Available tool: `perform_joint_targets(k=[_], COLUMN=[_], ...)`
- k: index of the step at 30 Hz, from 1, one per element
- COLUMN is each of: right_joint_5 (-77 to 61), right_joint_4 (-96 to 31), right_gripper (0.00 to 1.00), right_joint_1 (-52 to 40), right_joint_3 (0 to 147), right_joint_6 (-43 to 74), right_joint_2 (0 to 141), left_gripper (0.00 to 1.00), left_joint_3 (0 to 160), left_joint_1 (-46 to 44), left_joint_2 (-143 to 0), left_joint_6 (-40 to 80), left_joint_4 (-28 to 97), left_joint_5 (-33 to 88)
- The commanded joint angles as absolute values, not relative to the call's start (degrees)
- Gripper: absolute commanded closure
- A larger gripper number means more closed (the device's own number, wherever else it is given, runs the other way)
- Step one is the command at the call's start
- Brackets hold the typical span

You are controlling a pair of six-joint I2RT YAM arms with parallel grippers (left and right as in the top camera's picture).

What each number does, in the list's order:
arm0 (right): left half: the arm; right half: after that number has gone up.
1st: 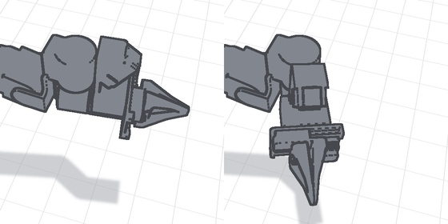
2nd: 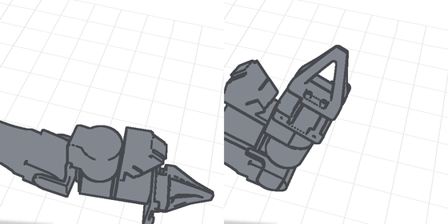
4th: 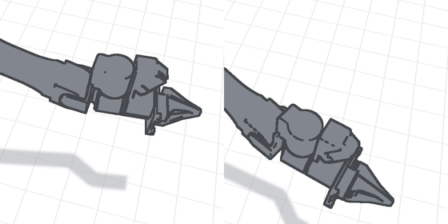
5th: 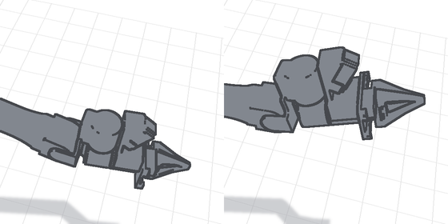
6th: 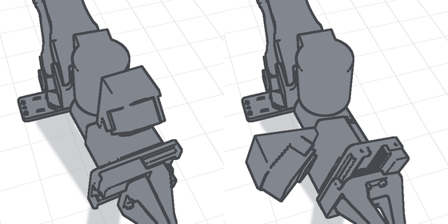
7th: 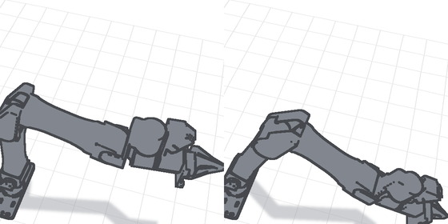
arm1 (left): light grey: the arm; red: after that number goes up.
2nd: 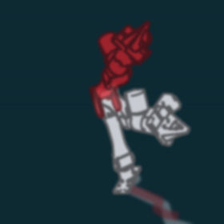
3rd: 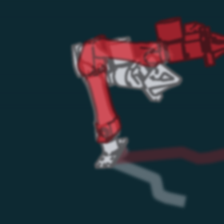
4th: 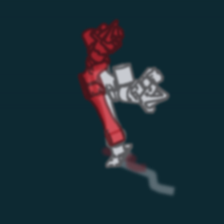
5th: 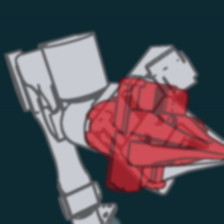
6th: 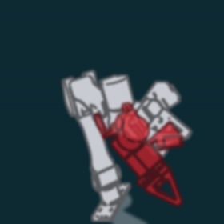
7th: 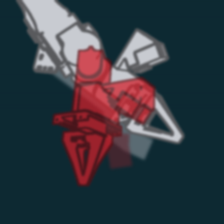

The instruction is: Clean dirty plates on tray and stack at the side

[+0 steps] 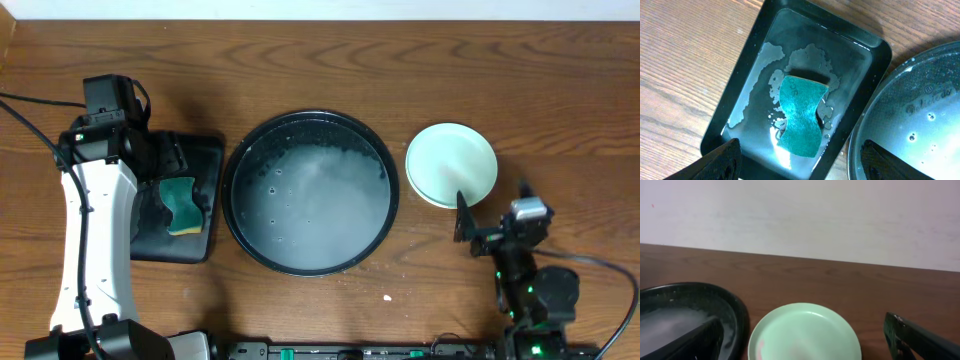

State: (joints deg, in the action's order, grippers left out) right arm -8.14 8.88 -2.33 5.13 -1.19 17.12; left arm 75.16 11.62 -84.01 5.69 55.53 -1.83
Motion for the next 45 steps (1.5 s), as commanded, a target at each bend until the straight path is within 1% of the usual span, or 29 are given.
perform_joint_targets(k=[1, 5, 13, 20, 45], right_joint_5=[-8.43, -8.38, -8.43, -8.45, -8.43], right_joint_4=[9.1, 8.78, 3.79, -3.73, -3.53], right_gripper=[0.01, 0.01, 0.01, 0.01, 0.01], right_joint_1=[-2.07, -2.46, -2.68, -2.79, -2.85], right_joint_3=[1.69, 0.3, 0.32, 0.32, 0.32], right_joint_6=[0.38, 0.34, 0.36, 0.38, 0.36], right_joint_2=[12.16, 10.55, 8.32, 0.45, 0.38], left_gripper=[0.23, 0.24, 0.23, 0.23, 0.23], left_joint_3=[75.61, 75.61, 75.61, 75.61, 75.61], left_joint_1=[11.84, 11.84, 11.81, 11.84, 11.81], left_joint_2=[-84.23, -84.23, -84.23, -84.23, -84.23], left_joint_6=[4.99, 4.97, 4.97, 4.97, 4.99], left_joint_4=[55.66, 55.66, 55.66, 55.66, 55.66], left_joint_5=[-2.09, -2.09, -2.09, -2.09, -2.09])
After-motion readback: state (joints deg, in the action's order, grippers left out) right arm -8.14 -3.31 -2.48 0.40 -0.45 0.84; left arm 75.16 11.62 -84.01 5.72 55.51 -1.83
